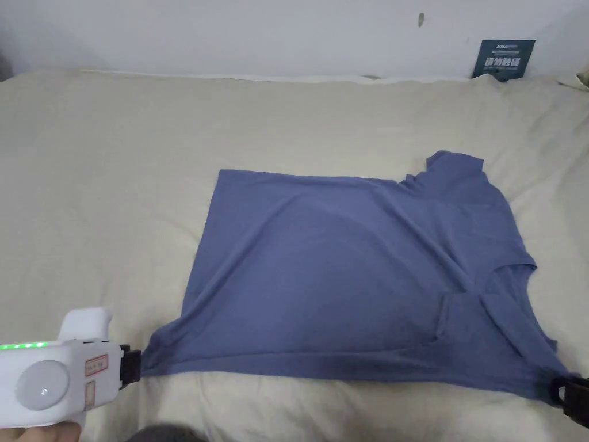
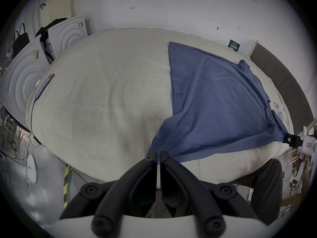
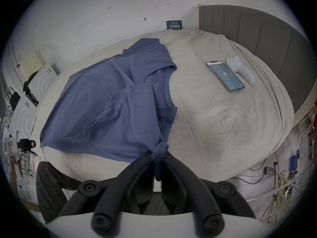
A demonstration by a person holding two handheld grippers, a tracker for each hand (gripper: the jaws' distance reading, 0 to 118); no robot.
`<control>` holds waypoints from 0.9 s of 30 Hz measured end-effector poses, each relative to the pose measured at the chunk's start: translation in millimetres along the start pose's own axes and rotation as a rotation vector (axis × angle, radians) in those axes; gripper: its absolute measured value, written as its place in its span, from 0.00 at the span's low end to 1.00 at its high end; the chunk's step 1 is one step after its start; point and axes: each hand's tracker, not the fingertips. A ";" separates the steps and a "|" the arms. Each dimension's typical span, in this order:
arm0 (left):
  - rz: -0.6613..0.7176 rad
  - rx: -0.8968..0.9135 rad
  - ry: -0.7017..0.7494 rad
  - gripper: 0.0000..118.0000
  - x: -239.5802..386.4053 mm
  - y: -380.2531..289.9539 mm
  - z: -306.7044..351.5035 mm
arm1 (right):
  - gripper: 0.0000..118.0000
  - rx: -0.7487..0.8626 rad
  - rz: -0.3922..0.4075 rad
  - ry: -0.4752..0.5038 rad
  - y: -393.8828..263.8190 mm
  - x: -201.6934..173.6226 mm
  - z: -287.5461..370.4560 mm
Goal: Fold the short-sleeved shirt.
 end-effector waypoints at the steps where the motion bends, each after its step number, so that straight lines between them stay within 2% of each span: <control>1: 0.019 0.009 -0.009 0.05 -3.7 0.9 -0.4 | 0.07 -0.001 0.001 -0.002 -0.3 -0.8 -0.2; 2: 0.035 0.011 -0.017 0.31 -5.7 1.3 -1.4 | 0.07 -0.002 0.000 -0.003 0.5 0.0 -0.2; 3: 0.054 0.010 0.008 0.93 -7.6 1.2 -5.7 | 0.07 -0.001 0.002 -0.002 0.6 -0.2 0.1; 4: 0.063 0.015 -0.003 0.97 -8.1 -3.8 -11.4 | 0.07 0.000 0.005 -0.003 0.3 -0.5 0.3; 5: 0.108 0.031 -0.077 0.92 -0.2 -14.1 -12.2 | 0.07 -0.001 0.007 -0.002 0.3 -0.5 0.2; 6: 0.105 -0.014 -0.019 0.92 4.8 -20.5 -17.3 | 0.07 -0.001 -0.003 -0.008 0.3 -1.7 3.3; 8: 0.079 -0.035 0.008 0.92 18.7 -36.6 -28.2 | 0.07 -0.004 -0.004 -0.006 0.1 -2.4 4.0; 9: 0.039 -0.025 0.031 0.92 11.7 -5.6 -27.6 | 0.07 -0.006 -0.005 -0.008 -0.2 -2.8 3.6; 11: -0.015 -0.034 0.089 0.88 20.8 -0.7 -32.8 | 0.07 -0.011 -0.007 -0.009 0.8 -3.2 3.2; 12: -0.030 -0.030 0.103 0.73 25.9 -2.3 -32.3 | 0.07 -0.012 -0.006 -0.010 0.3 -4.0 3.4; 14: -0.030 -0.009 0.080 0.00 17.7 -2.8 -43.2 | 0.07 -0.009 -0.009 -0.010 0.1 -3.8 5.4; 15: -0.003 0.045 0.073 0.00 17.9 -3.1 -41.0 | 0.07 -0.007 -0.009 -0.007 0.3 -3.4 6.5; 18: 0.012 0.003 0.003 0.00 22.8 3.0 -25.9 | 0.07 -0.004 -0.007 -0.002 0.8 -1.5 4.8; 20: -0.020 0.006 0.072 0.00 22.1 4.6 -19.5 | 0.07 -0.003 -0.004 -0.001 1.6 0.1 2.9; 24: 0.033 0.050 0.026 0.00 7.4 8.4 -9.8 | 0.07 0.005 -0.015 0.003 1.9 1.7 4.9; 27: 0.012 0.059 0.032 0.00 19.7 10.2 1.8 | 0.07 0.003 -0.004 0.009 4.9 -0.2 6.6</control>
